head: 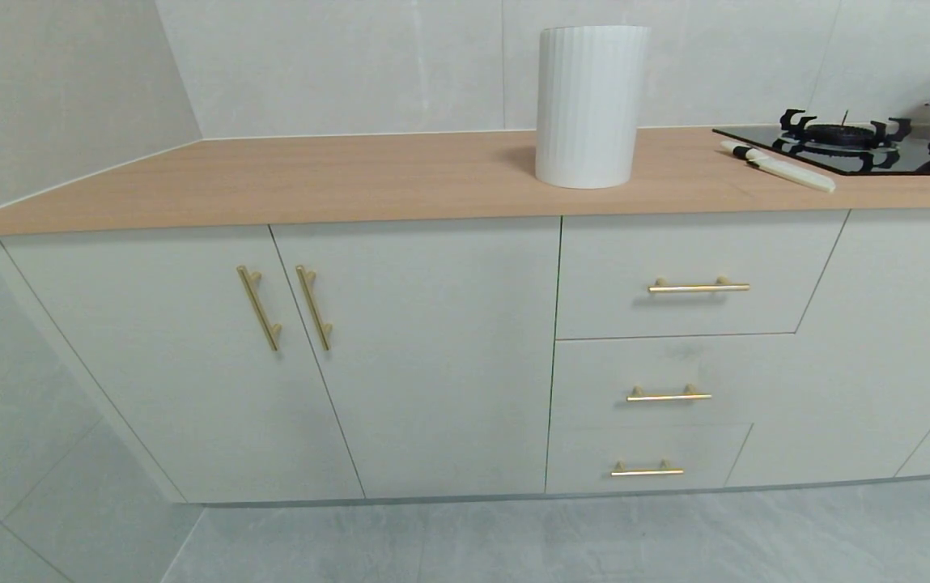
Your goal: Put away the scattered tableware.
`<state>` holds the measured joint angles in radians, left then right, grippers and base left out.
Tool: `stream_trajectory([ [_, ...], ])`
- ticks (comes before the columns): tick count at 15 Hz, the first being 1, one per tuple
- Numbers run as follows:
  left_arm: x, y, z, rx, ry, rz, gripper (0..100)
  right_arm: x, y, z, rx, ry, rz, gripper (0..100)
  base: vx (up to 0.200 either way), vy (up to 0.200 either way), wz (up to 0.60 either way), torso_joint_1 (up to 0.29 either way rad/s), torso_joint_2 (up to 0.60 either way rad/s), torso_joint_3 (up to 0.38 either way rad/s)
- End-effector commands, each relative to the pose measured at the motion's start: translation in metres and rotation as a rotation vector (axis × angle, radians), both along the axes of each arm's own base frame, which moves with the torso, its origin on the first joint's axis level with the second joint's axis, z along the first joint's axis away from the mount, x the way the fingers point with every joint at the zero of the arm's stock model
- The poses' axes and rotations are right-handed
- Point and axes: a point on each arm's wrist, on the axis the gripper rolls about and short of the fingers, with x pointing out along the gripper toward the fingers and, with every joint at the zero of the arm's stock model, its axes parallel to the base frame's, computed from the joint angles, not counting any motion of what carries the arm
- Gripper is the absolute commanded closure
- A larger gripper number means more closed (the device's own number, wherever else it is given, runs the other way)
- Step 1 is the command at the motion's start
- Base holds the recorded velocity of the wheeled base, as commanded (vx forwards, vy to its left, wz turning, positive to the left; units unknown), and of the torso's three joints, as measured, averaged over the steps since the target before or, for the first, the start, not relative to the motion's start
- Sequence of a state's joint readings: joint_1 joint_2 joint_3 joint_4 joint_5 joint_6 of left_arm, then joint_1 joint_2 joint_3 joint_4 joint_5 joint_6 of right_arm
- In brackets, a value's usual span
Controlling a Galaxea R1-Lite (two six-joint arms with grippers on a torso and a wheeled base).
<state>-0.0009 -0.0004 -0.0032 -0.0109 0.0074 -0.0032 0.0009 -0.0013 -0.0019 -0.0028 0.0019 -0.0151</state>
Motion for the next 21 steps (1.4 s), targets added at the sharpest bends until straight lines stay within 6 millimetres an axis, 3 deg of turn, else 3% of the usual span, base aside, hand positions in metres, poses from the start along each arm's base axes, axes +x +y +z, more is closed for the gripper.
stream_trajectory([
  [1,0.0,0.0,0.0,0.006,0.001,0.0,0,0.0004,-0.0001,-0.0006,0.003,0.006,-0.001,0,0.0,0.0,0.0,0.0,0.0,0.0],
  [8,0.0,0.0,0.0001,-0.001,-0.001,-0.002,0,0.0004,-0.0001,-0.0006,0.006,0.006,-0.001,0,0.0,0.0,0.0,0.0,0.0,0.0],
  [21,0.0,0.0,0.0001,-0.003,-0.001,-0.001,0,0.0004,-0.0001,-0.0006,0.006,0.006,-0.001,0,0.2,0.0,0.0,0.003,0.0,0.003],
])
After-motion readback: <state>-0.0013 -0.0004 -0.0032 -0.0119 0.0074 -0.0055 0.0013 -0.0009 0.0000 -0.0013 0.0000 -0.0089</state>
